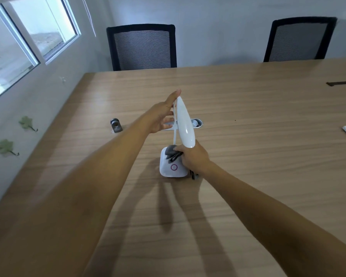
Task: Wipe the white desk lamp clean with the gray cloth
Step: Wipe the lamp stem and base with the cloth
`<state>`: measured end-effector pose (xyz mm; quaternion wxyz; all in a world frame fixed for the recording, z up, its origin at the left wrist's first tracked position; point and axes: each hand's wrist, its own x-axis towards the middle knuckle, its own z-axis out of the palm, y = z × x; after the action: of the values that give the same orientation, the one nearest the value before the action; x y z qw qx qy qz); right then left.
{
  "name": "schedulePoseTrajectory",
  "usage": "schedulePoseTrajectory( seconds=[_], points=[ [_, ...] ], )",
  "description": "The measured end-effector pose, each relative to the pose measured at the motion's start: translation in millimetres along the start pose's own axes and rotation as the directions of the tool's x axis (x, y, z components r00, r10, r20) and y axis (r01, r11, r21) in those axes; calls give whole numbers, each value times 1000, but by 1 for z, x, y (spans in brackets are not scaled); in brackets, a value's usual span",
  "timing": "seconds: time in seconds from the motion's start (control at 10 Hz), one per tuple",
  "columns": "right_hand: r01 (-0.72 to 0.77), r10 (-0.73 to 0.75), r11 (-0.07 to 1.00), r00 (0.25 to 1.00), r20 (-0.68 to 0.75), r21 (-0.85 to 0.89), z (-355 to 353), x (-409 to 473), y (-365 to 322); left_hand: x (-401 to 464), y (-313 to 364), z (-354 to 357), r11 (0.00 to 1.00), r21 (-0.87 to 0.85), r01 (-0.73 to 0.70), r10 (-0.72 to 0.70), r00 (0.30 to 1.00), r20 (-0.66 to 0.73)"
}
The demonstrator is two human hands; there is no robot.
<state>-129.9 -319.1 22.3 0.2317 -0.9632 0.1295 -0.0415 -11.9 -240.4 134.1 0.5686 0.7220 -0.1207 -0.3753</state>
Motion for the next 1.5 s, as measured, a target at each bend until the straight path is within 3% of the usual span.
schedulePoseTrajectory(
  seconds=[0.2, 0.3, 0.4, 0.5, 0.6, 0.7, 0.8, 0.9, 1.0, 1.1, 1.2, 1.3, 1.4, 1.5],
  points=[
    [25, -1, 995, 968, 250, -94, 29, -14, -4, 2, 0, -3, 999, 29, -16, 17, 1000, -24],
    [87, -68, 995, 937, 343, -41, 26, -30, -9, 4, -2, -5, 999, 34, -17, 18, 999, -34],
    [138, -147, 989, 951, 271, 52, 10, -29, -14, 5, -2, -6, 1000, 21, -22, 23, 999, -36],
    [41, -43, 999, 995, 86, 18, 6, -4, -14, 4, -3, -6, 1000, 12, -20, 20, 999, -36],
    [-49, 56, 995, 994, 89, -83, 19, 10, -18, 3, -5, -5, 999, 8, -35, 36, 999, -32],
    [-21, 40, 988, 992, 120, -155, 28, 4, -29, 3, -5, -5, 1000, 12, -21, 22, 999, -47],
    [14, 9, 992, 984, 180, -127, 38, -7, -34, 3, -3, -3, 1000, 18, -21, 22, 999, -42],
    [75, -56, 996, 933, 355, -39, 39, -16, -44, 4, -3, -3, 1000, 11, -21, 22, 999, -41],
    [51, -56, 998, 970, 238, 26, 20, -2, -42, 4, -4, -4, 1000, 9, -16, 16, 999, -44],
    [-59, 62, 997, 995, 75, -43, 14, 15, -37, 4, -4, -4, 1000, 9, -25, 26, 999, -38],
    [-110, 120, 986, 990, 70, -126, 15, 13, -41, 4, -5, -4, 1000, 8, -27, 28, 999, -41],
    [-24, 36, 995, 992, 117, -101, 46, 0, -41, 5, -4, -5, 1000, 15, -18, 18, 999, -42],
    [101, -74, 992, 953, 293, -79, 60, -24, -55, 5, -4, -6, 1000, 20, -21, 21, 999, -27],
    [151, -147, 989, 949, 279, 9, 36, -22, -59, 5, -4, -6, 999, 20, -27, 27, 999, -22]
  ],
)
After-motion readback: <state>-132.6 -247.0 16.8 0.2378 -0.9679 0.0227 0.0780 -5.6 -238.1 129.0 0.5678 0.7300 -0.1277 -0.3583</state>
